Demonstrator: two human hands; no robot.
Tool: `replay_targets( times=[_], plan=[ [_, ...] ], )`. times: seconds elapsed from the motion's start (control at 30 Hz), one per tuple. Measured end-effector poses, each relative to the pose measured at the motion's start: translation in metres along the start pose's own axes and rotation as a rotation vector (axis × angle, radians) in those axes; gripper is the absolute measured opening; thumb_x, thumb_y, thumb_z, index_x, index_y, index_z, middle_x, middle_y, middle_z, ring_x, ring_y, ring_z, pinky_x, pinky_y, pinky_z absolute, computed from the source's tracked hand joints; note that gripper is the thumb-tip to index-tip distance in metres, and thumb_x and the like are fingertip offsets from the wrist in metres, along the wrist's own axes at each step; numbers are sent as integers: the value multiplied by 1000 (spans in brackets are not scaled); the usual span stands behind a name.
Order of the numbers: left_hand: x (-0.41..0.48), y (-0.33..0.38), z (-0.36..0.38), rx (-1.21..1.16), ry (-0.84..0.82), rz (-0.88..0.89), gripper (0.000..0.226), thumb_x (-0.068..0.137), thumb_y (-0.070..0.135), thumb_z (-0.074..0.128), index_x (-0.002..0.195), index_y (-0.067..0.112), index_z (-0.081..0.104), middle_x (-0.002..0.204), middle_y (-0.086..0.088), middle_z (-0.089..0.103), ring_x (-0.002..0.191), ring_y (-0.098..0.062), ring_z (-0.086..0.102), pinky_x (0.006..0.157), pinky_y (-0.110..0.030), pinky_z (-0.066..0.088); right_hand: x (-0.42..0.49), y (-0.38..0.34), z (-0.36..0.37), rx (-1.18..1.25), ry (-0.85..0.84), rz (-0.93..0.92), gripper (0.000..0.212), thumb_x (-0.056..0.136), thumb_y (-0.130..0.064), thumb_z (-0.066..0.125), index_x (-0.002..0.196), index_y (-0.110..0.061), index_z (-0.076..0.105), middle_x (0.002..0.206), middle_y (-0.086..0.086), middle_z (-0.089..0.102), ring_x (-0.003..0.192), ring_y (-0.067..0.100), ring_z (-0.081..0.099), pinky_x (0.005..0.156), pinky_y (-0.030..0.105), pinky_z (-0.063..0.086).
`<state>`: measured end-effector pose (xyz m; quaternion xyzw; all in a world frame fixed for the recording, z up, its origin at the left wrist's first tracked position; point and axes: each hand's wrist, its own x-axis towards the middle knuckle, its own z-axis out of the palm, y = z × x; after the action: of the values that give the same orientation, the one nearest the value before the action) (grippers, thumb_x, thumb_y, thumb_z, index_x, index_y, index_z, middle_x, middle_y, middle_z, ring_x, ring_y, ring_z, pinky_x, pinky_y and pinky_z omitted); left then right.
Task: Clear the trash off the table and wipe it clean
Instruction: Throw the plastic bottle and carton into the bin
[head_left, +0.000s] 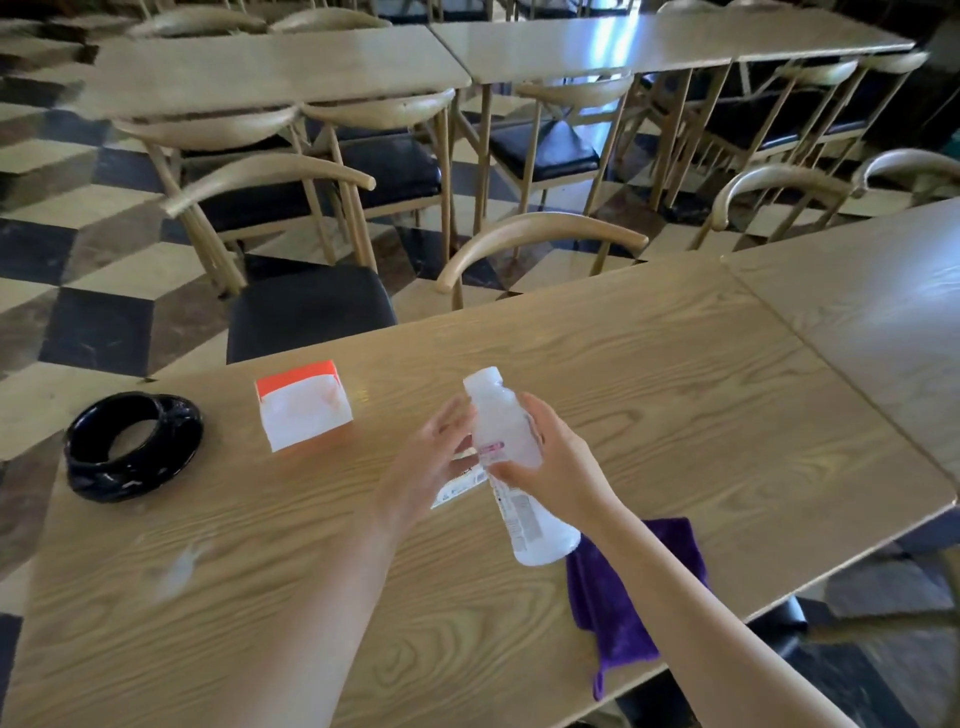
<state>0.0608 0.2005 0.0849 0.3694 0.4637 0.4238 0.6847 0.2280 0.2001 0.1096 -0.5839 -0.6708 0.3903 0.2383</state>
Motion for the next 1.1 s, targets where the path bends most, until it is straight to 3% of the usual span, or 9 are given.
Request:
replay_targets(
  times=[0.1,0.17,0.27,0.37,0.43,0.57,0.67,0.8,1.1],
  plan=[
    [-7,13,-2,-72,-23,59,47,77,49,67,119,30,60,105,-3,70,99,-16,67,74,-23,54,-1,-24,9,-74,46,-135,70,75,-34,73,134,-23,38,110,-19,47,107,5,46,79,10,35],
    [-14,18,-7,-95,11,105,39,79,39,69,116,28,61,106,-4,71,98,-18,68,72,-24,55,1,-34,17,-120,33,-184,71,75,-35,73,135,-22,37,122,-13,50,117,11,44,87,19,35],
    [-28,24,-22,-125,74,158,29,76,32,71,105,26,69,99,-3,74,89,-18,71,68,-27,56,6,-44,24,-111,-114,-253,84,72,-37,76,140,-26,30,138,-9,42,122,8,42,97,26,40],
    [-41,26,-45,-131,189,167,38,73,31,72,110,23,65,98,-2,74,88,-18,70,67,-31,56,21,-47,24,-5,-305,-241,85,73,-41,75,143,-31,26,138,-9,40,118,3,46,99,24,41],
    [-49,26,-64,-112,268,180,41,71,30,73,110,22,64,95,1,74,86,-16,70,65,-29,56,39,-40,26,27,-343,-193,81,79,-41,69,145,-27,25,144,-4,39,125,6,42,105,27,37],
    [-67,26,-99,-95,315,210,48,65,34,76,110,21,64,96,-1,72,87,-17,69,62,-23,53,74,-10,46,-467,-450,-214,86,82,-34,68,149,-20,15,157,2,20,144,22,17,116,35,18],
    [-78,26,-121,-81,289,229,48,69,41,72,112,22,64,98,-4,71,87,-18,69,62,-25,54,89,9,74,-856,-609,-241,97,78,-27,73,150,-20,9,160,-1,7,147,21,3,120,41,8],
    [-91,23,-141,-119,304,235,39,75,38,68,111,23,64,92,0,71,82,-15,68,60,-24,53,95,21,92,-1012,-619,-252,83,82,-23,67,148,-20,17,155,-1,24,143,22,21,118,38,12],
    [-141,9,-157,-116,439,266,39,74,37,70,104,15,61,93,-5,68,83,-22,65,66,-31,51,94,13,98,-986,-561,-185,67,79,-32,66,137,-17,38,136,0,48,127,22,42,102,35,39]
  ],
)
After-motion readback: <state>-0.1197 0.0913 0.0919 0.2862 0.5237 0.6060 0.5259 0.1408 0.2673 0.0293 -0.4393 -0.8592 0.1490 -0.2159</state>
